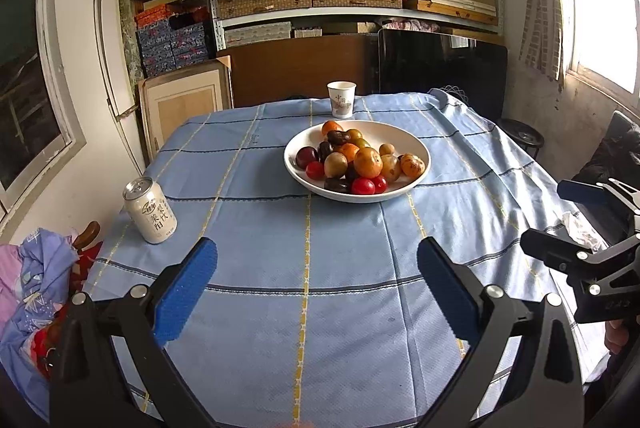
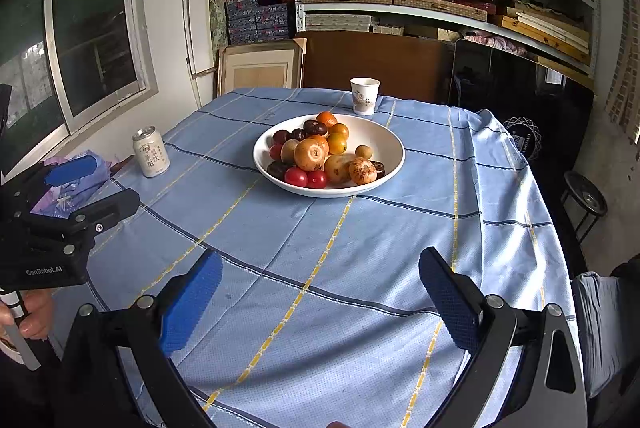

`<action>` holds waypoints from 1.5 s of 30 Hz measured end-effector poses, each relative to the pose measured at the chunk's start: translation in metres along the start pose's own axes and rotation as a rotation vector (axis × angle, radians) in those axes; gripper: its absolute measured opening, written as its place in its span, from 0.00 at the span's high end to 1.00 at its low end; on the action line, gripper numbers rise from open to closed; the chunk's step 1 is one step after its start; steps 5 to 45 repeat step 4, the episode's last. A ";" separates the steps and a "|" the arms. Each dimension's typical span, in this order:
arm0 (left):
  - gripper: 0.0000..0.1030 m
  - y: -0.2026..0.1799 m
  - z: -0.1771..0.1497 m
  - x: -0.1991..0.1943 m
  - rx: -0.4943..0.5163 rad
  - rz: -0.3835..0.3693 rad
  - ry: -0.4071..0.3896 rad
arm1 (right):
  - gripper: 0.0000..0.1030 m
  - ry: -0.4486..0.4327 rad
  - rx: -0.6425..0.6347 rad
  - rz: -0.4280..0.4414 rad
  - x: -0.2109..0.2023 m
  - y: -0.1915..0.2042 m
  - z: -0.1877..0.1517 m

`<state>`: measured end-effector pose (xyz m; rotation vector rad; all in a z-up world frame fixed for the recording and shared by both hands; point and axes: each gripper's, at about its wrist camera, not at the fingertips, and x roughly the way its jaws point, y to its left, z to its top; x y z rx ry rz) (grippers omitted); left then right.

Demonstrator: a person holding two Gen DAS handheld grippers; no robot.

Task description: Organize fruits

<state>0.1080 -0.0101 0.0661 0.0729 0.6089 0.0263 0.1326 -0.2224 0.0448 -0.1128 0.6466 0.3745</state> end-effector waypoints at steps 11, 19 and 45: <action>0.05 0.006 -0.001 0.003 -0.019 -0.006 0.010 | 0.04 -0.001 0.000 0.001 0.000 0.000 0.000; 0.05 0.006 -0.001 0.003 -0.019 -0.006 0.010 | 0.04 -0.001 0.000 0.001 0.000 0.000 0.000; 0.05 0.006 -0.001 0.003 -0.019 -0.006 0.010 | 0.04 -0.001 0.000 0.001 0.000 0.000 0.000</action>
